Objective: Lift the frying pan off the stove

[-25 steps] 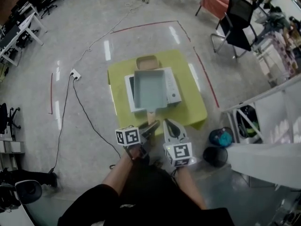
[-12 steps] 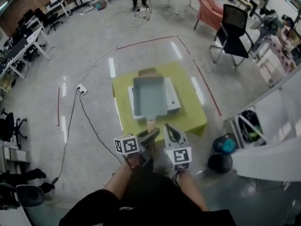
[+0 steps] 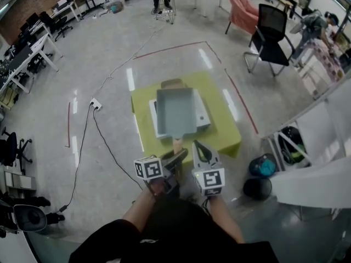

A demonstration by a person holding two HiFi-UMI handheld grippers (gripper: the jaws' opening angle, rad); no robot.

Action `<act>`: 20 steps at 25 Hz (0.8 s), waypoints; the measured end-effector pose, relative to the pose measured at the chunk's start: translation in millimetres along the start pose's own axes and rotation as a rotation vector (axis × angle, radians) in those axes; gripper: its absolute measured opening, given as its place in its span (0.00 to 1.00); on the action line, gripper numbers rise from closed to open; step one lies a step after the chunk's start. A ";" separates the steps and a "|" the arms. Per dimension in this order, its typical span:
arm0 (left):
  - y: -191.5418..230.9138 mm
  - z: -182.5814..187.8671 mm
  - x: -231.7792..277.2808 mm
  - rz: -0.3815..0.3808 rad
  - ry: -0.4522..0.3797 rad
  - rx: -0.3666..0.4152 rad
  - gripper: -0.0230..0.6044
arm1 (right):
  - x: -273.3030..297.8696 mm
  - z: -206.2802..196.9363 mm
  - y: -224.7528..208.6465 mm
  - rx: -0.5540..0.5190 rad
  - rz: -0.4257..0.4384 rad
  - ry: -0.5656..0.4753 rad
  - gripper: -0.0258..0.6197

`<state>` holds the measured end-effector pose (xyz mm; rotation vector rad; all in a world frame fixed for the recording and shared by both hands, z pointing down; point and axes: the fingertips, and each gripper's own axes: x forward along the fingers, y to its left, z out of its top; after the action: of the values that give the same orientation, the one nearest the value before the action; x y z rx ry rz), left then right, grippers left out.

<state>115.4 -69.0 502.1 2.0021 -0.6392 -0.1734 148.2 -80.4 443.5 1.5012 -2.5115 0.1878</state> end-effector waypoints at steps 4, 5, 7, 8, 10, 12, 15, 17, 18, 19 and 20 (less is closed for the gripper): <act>1.4 7.0 -2.5 0.001 -0.005 0.002 0.35 | 3.8 3.3 0.9 -0.004 -0.001 0.013 0.06; 2.1 9.4 -3.6 0.000 -0.007 0.001 0.34 | 6.0 4.4 1.8 -0.004 -0.003 0.015 0.06; 3.0 11.3 -3.5 -0.004 -0.010 0.000 0.35 | 9.0 7.8 1.9 -0.002 -0.012 0.008 0.06; 3.0 10.2 -2.7 -0.007 -0.010 -0.001 0.35 | 9.1 9.1 1.2 -0.002 -0.015 0.002 0.06; 1.8 7.5 -1.7 -0.016 -0.013 -0.009 0.35 | 8.2 6.0 0.6 -0.009 -0.014 0.001 0.06; 0.4 7.5 -2.6 -0.024 -0.016 -0.017 0.35 | 8.4 3.5 1.3 -0.015 -0.015 0.007 0.06; 2.1 8.4 -3.5 -0.019 -0.010 -0.016 0.35 | 9.7 5.8 0.5 -0.009 -0.022 0.009 0.06; 4.2 7.7 -4.1 -0.016 -0.009 -0.015 0.35 | 10.8 3.1 0.3 -0.013 -0.019 0.010 0.06; 5.2 7.7 -4.4 -0.016 -0.008 -0.014 0.35 | 11.4 2.2 0.8 -0.016 -0.018 0.010 0.06; 6.0 8.4 -4.5 -0.017 -0.008 -0.013 0.35 | 12.4 2.0 1.2 -0.020 -0.017 0.010 0.06; 6.3 9.6 -4.2 -0.017 -0.009 -0.013 0.35 | 13.5 3.2 1.4 -0.022 -0.017 0.009 0.06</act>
<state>105.9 -76.7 502.1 1.9960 -0.6251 -0.1964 140.4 -91.9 443.7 1.5090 -2.4848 0.1640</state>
